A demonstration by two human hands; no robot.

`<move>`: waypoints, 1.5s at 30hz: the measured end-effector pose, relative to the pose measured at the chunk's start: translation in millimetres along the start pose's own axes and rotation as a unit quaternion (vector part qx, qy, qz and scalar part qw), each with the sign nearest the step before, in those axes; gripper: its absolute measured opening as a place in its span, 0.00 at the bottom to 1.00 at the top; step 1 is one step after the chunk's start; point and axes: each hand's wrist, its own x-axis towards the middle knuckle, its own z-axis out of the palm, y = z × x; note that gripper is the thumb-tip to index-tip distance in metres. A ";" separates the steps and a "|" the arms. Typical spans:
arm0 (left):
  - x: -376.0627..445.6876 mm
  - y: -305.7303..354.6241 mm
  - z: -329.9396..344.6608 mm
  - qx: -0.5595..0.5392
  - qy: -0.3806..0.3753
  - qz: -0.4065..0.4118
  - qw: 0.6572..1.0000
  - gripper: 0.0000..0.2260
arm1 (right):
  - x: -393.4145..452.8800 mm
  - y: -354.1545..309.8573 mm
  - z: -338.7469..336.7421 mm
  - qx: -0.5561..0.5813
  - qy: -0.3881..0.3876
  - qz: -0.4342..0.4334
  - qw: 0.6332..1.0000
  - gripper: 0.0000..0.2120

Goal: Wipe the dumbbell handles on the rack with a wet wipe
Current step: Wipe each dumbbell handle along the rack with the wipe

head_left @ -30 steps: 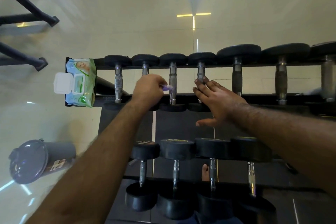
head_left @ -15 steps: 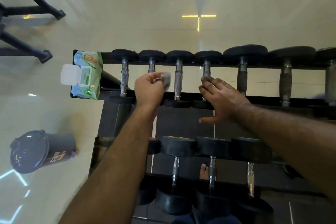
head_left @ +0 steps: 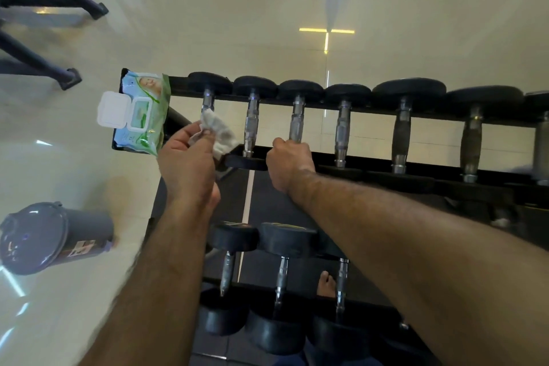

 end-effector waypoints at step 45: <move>79.9 -90.4 136.8 0.609 -0.326 0.587 0.422 0.13 | -65.6 162.3 57.6 0.015 -0.075 -0.142 0.987 0.63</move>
